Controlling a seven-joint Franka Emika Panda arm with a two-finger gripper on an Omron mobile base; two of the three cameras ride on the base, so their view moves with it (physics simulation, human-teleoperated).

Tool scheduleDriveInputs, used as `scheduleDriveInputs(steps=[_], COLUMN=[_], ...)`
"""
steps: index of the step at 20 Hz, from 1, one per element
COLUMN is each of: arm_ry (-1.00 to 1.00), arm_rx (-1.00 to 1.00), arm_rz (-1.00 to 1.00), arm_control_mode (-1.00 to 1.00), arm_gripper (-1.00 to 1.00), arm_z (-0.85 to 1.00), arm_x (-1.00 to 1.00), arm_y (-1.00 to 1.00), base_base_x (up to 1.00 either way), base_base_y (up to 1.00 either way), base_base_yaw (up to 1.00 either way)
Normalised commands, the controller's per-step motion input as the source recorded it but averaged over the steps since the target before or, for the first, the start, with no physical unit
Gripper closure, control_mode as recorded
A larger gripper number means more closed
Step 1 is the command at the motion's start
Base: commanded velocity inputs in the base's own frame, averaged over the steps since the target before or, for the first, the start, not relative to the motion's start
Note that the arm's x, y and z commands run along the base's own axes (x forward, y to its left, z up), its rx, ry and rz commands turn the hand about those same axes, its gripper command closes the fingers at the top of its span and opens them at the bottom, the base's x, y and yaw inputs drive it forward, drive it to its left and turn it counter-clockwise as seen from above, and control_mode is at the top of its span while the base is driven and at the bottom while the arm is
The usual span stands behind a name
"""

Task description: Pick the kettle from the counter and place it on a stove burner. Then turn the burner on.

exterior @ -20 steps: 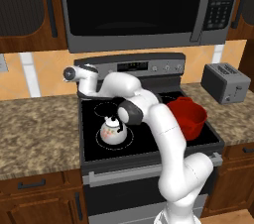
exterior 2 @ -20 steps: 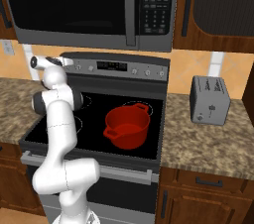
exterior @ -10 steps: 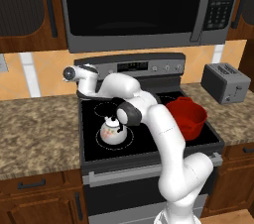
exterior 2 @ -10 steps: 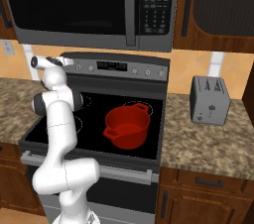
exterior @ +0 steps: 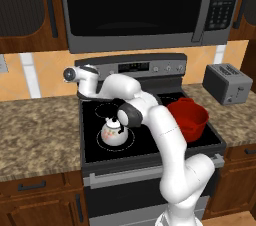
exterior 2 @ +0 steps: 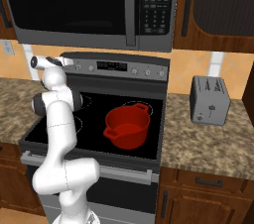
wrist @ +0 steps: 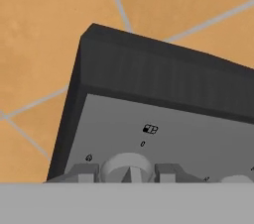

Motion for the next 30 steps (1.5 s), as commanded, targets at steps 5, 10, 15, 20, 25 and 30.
scheduleDriveInputs(steps=[5, 10, 15, 20, 25, 30], arm_ry=[-0.06, -0.11, -0.12, -0.14, -0.14, -0.11], arm_rx=[-0.15, -0.23, -0.25, -0.27, -0.30, -0.34], arm_rz=[0.15, 0.20, 0.23, 0.25, 0.27, 0.31], arm_control_mode=[-1.00, -1.00, -1.00, -1.00, -1.00, -1.00], arm_gripper=[1.00, 1.00, 1.00, 1.00, 1.00, 1.00], arm_z=[0.00, 0.00, 0.00, 0.00, 0.00, 0.00], arm_x=[0.00, 0.02, 0.07, 0.11, 0.03, 0.04], arm_y=[0.00, 0.00, 0.00, 0.00, 0.05, 0.21], base_base_x=[0.00, 0.00, 0.00, 0.00, 0.00, 0.00], base_base_y=[0.00, 0.00, 0.00, 0.00, 0.00, 0.00], base_base_yaw=[0.00, 0.00, 0.00, 0.00, 0.00, 0.00])
